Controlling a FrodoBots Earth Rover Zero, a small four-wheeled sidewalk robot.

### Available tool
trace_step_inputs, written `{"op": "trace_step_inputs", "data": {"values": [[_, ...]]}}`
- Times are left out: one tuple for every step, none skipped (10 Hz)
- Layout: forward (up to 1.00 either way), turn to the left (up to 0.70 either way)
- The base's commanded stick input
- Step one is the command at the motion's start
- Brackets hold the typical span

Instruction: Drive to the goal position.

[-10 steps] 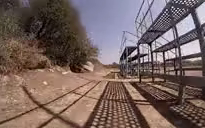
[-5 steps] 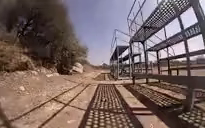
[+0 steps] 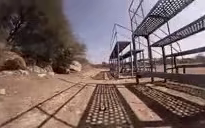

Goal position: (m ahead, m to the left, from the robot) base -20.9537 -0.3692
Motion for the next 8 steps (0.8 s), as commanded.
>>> {"op": "trace_step_inputs", "data": {"values": [[1.0,0.0],[1.0,0.0],[1.0,0.0],[1.0,0.0],[1.0,0.0],[1.0,0.0],[1.0,0.0],[1.0,0.0]]}}
